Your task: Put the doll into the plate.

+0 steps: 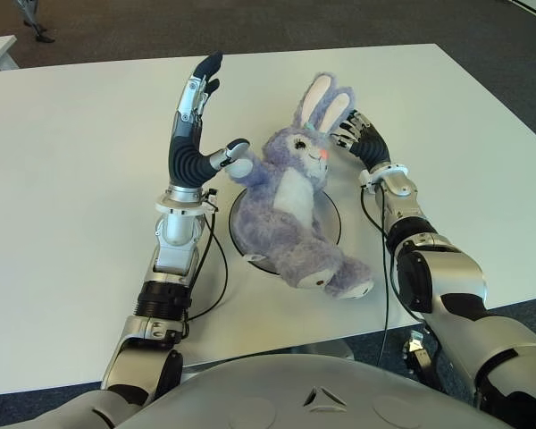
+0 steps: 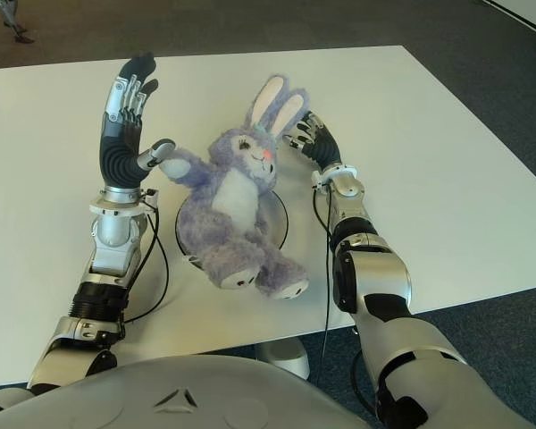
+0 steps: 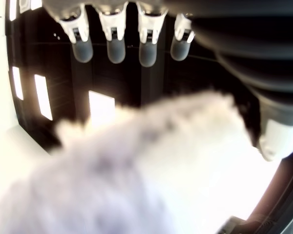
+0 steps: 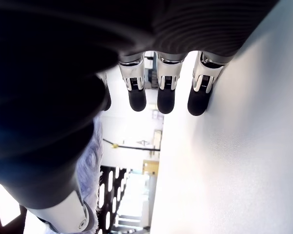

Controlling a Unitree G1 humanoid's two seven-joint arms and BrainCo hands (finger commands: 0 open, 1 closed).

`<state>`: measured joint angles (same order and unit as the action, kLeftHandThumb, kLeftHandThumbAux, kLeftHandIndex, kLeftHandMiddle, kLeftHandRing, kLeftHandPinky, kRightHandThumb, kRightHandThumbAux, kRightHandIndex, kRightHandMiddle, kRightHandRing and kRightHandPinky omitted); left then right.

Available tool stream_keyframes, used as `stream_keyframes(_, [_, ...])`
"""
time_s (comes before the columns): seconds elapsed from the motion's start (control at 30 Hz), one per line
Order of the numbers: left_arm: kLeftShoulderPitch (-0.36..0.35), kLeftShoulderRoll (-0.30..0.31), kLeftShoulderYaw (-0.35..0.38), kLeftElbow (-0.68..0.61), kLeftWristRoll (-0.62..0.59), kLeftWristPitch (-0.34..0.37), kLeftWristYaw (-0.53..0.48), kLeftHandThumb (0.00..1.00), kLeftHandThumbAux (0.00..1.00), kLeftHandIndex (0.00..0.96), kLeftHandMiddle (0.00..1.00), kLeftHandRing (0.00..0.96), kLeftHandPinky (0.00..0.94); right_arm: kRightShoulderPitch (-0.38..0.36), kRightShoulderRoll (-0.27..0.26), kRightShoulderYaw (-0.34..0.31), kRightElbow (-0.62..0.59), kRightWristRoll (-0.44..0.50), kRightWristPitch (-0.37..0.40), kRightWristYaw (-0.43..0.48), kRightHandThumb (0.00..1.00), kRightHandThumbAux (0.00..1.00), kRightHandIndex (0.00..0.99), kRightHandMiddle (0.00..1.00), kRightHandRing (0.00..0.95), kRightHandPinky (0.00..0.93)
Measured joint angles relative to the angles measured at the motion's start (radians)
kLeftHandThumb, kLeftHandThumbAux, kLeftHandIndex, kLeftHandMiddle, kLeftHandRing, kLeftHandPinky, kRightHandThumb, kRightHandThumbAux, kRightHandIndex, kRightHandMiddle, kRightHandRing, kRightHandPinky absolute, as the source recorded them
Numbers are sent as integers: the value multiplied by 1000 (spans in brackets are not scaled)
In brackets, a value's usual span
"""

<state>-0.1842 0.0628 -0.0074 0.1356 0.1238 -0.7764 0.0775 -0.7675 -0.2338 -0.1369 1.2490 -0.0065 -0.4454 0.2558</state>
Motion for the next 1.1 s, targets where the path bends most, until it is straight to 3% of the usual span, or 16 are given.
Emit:
stream_keyframes(0.27, [3,3,22,-6,-68,7,-22,57,495,36,113,91,99,0,0,0,0,0,0,0,256,792,33,50,62,79])
stream_keyframes(0.47, [8,-1,43,-25,-117,64,-24,63,473,50,123,95,90,0,-2,0,0,0,0,0,248,789,32,48,61,82])
stream_keyframes(0.77, [16,-14,82,-64,-120,160,2,62,437,66,120,92,78,0,-3,-1,0,0,0,-1,287,790,36,63,77,96])
stream_keyframes(1.1, [9,-17,110,-53,-108,184,15,44,452,73,124,102,111,0,-4,-1,1,0,0,-5,308,787,39,68,84,108])
